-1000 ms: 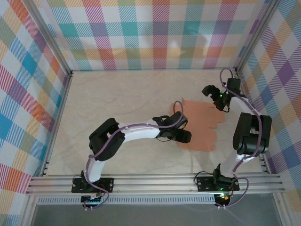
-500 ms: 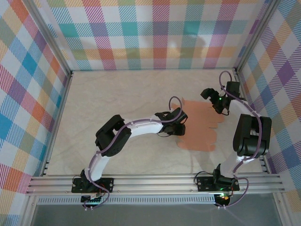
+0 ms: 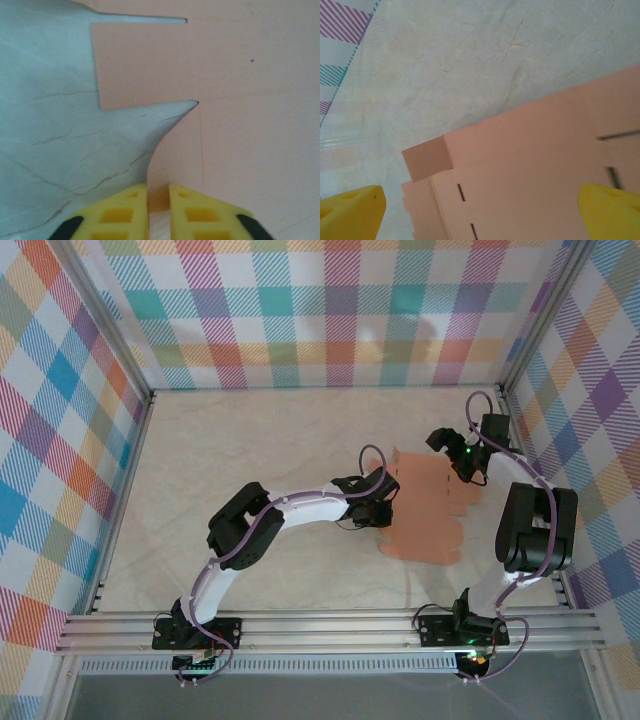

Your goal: Fold the paper box

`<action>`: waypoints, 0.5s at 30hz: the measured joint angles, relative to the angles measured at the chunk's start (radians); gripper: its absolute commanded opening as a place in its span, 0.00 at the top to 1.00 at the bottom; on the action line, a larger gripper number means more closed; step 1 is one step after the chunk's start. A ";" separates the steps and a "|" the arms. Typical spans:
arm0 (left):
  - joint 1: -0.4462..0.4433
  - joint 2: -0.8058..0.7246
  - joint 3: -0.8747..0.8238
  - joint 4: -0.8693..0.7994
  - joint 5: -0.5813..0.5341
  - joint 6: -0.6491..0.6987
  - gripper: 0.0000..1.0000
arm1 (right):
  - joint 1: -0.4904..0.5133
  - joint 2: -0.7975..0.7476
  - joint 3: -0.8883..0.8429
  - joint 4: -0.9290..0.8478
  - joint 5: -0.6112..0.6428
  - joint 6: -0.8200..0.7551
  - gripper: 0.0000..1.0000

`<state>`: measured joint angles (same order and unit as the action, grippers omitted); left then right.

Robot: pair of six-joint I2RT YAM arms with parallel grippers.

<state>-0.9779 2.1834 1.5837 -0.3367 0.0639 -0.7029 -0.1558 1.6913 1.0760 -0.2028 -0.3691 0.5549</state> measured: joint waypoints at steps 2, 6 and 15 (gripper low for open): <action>0.001 0.000 0.004 0.016 0.013 0.001 0.97 | 0.000 0.000 0.000 0.000 -0.002 0.000 0.01; 0.008 -0.005 0.004 0.028 0.021 0.034 1.00 | 0.000 -0.003 -0.002 0.000 -0.008 -0.001 0.00; 0.106 -0.078 -0.027 -0.019 0.042 0.385 1.00 | 0.000 -0.098 -0.031 0.024 -0.055 -0.100 0.00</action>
<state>-0.8715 2.1052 1.5570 -0.3553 0.1062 -0.3180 -0.1558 1.5932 1.0454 -0.1791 -0.4244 0.4549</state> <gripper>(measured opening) 0.042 0.997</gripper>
